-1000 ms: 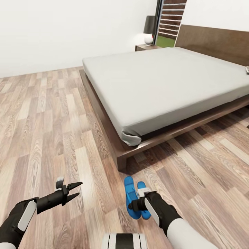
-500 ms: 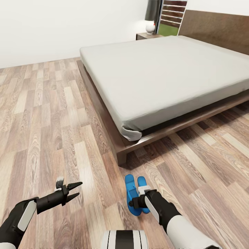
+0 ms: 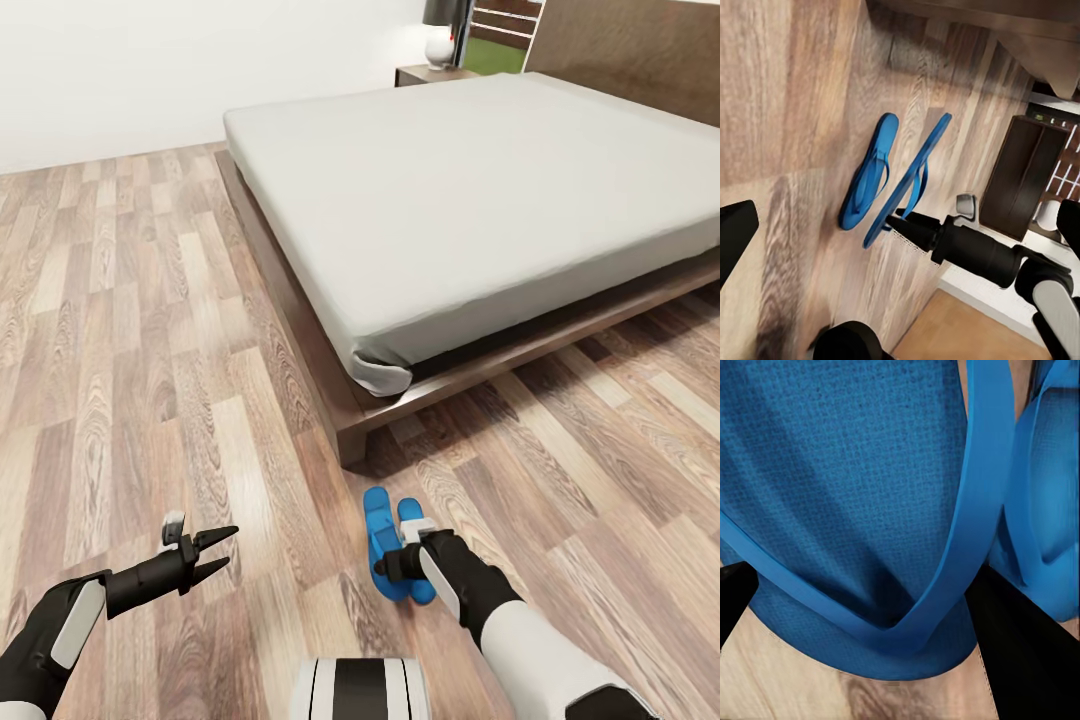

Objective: In the bedroom, move the book from the bed onto either nightstand, and place the two sandals side by side next to the bed.

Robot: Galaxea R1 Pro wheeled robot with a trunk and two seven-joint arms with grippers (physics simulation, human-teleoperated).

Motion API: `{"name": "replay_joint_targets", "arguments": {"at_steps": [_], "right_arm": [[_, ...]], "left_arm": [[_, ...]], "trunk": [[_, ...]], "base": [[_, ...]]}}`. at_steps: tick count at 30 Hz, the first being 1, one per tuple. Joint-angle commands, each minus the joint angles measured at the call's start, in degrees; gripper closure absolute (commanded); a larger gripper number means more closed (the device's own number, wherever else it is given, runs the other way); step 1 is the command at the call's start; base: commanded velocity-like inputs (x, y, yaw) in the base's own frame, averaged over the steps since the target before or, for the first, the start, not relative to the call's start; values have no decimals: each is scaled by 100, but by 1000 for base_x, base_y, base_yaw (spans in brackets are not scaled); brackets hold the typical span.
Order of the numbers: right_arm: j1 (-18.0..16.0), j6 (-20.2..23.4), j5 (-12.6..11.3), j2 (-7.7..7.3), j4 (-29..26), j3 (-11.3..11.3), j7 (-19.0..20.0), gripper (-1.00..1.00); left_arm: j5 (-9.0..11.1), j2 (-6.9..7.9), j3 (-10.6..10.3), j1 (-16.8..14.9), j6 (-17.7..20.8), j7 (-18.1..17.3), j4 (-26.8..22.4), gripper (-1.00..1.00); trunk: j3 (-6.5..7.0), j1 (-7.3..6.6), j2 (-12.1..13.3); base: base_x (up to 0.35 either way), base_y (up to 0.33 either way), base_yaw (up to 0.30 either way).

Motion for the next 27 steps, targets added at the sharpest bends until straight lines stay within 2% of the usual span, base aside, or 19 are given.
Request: {"name": "replay_joint_targets", "arguments": {"at_steps": [1, 5, 8, 12, 27], "right_arm": [[-19, 26, -67, -5, -6, 23, -16, 100], [-72, 25, -69, -5, -6, -37, -26, 100], [-105, 26, -65, -5, -6, -250, -28, 100], [-122, 26, -63, -5, -6, -406, -29, 100], [-132, 26, -54, 18, -6, -486, -30, 100]], "left_arm": [[-16, 0, 8, -3, 21, -28, 1, -100], [-17, 0, 8, -3, 21, -31, 1, -100], [-17, 0, 8, -3, 21, -30, 1, -100], [-7, 0, 8, -3, 22, -31, 1, -100], [1, 0, 8, -3, 29, -32, 1, -100]], "trunk": [[-4, -1, -1], [-4, -1, -1], [-4, -1, -1], [-4, -1, -1], [-4, -1, -1]], "base": [[0, 0, 0], [0, 0, 0], [0, 0, 0], [0, 0, 0], [0, 0, 0]]}}
